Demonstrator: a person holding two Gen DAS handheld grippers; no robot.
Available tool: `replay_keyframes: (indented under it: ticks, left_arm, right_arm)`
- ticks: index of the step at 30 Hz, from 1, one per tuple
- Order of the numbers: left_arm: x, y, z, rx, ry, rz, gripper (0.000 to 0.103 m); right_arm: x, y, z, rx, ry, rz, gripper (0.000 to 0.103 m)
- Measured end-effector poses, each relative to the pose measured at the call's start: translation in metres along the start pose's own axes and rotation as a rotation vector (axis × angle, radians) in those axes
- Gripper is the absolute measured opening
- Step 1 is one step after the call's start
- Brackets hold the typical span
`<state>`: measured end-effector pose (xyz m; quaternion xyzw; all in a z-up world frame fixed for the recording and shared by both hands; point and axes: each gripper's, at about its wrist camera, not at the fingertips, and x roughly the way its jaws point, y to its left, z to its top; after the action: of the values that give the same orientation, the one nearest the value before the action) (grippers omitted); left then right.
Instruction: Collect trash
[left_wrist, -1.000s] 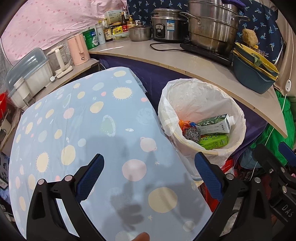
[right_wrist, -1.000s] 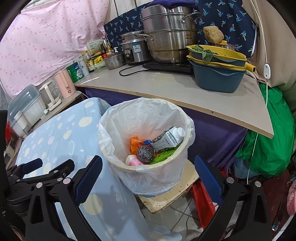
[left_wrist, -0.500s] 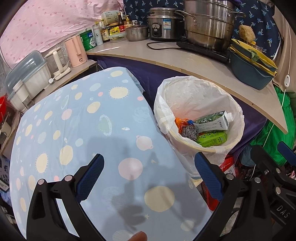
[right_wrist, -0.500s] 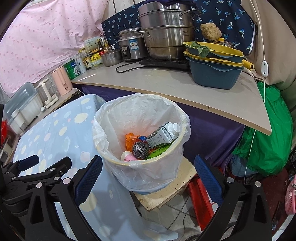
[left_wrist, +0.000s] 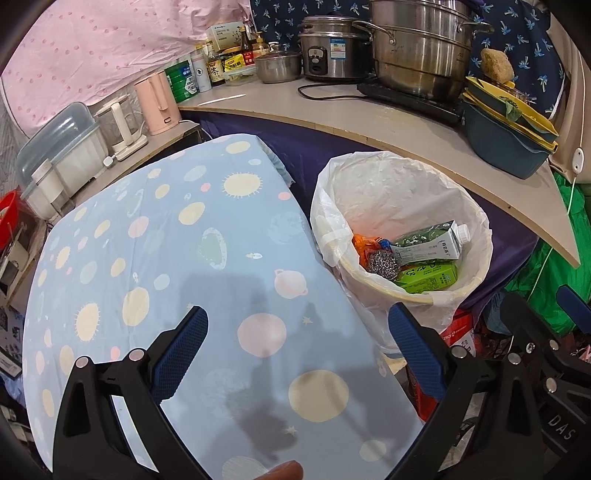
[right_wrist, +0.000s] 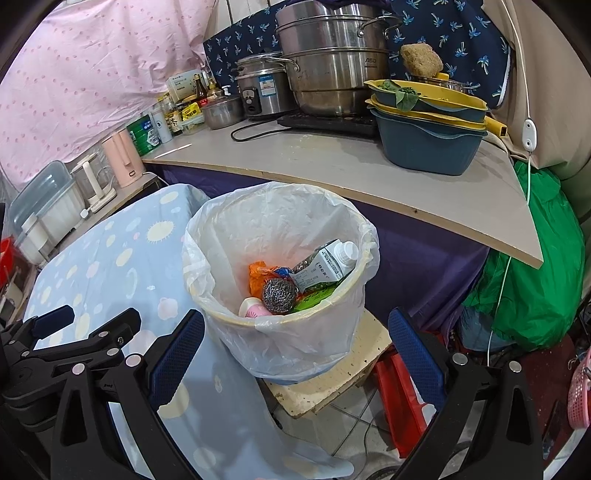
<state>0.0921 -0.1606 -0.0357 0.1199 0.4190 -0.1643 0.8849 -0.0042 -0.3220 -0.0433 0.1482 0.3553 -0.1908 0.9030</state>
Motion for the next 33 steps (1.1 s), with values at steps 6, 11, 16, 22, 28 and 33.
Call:
replay_keyframes:
  ticks: [6,11,16,22,28,33]
  left_arm:
    - [-0.0001,-0.0003,-0.0017,-0.002,-0.001,0.008,0.094]
    - [-0.0009,-0.001,-0.0035,-0.002,-0.002,0.023,0.094]
    - [-0.0006,-0.0004,-0.0045,-0.01,0.009,0.017,0.094]
    - [-0.0003,-0.0012,-0.0054,-0.007,0.016,0.008,0.094]
    - [-0.0033,-0.0039,-0.0029,0.003,0.008,0.004,0.094]
    - [-0.0051,-0.0048,0.0002,0.006,0.002,0.004,0.094]
  right_arm:
    - [0.0009,0.0007,-0.003,-0.003,0.004,0.001,0.096]
    - [0.0012,0.0004,-0.0043,-0.003,0.006,0.002,0.096]
    - [0.001,0.0006,-0.0043,-0.004,0.006,0.001,0.096]
    - [0.0005,-0.0002,-0.0057,-0.003,0.006,-0.001,0.096]
    - [-0.0027,-0.004,-0.0053,-0.001,0.0,-0.004,0.096]
    - [-0.004,-0.0055,-0.0013,-0.003,-0.005,-0.003,0.096]
